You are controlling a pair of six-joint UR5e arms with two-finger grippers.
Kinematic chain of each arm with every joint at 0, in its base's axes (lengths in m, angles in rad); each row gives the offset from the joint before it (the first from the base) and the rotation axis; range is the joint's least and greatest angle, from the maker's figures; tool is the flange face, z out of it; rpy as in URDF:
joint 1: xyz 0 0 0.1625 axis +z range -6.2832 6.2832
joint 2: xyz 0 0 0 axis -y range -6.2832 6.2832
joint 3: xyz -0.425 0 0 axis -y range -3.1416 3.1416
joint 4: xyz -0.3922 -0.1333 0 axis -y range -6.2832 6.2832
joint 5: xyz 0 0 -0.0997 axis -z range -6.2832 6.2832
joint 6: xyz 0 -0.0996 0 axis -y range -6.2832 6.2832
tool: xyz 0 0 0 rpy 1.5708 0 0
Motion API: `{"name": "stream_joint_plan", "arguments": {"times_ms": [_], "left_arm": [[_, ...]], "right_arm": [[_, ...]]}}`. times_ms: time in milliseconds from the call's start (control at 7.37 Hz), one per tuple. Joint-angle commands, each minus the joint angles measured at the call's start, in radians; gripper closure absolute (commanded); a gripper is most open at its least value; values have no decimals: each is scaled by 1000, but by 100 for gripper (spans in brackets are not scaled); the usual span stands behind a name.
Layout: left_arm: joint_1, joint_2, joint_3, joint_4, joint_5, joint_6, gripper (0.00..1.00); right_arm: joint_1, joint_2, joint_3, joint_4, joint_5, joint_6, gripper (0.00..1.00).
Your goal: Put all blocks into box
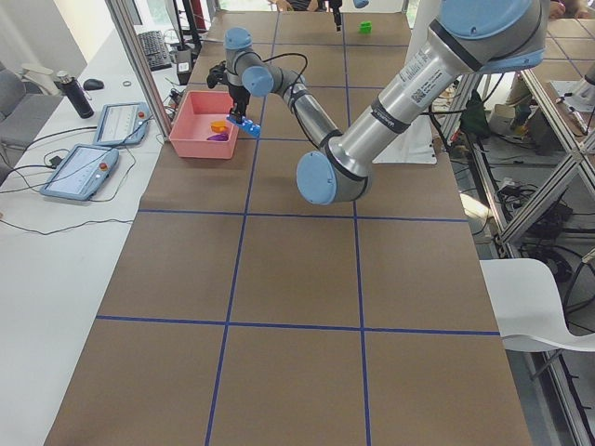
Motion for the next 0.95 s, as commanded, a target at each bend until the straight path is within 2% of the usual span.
{"name": "stream_joint_plan", "arguments": {"times_ms": [0,136,271,407,543,679,814], "left_arm": [[-1,-175,342,-320,90,-196,100],[2,-247,461,-413,189,-262,100],[5,-290,545,-464,217,-266,100],[13,-302,587,-511,292,-266,100],[37,-351,677,-518,367,-261,100],[56,-355,710,-575,412,-261,100],[61,-355,719,-579,429,-261,100]], "right_arm": [[1,-47,-55,25,1,-67,0],[1,-47,-69,25,1,-67,0],[1,-47,-85,24,4,-72,0],[0,-47,-96,24,10,-72,0],[0,-47,-108,20,11,-70,0],[0,-47,-127,20,19,-70,0],[0,-49,-142,20,34,-76,0]]}}
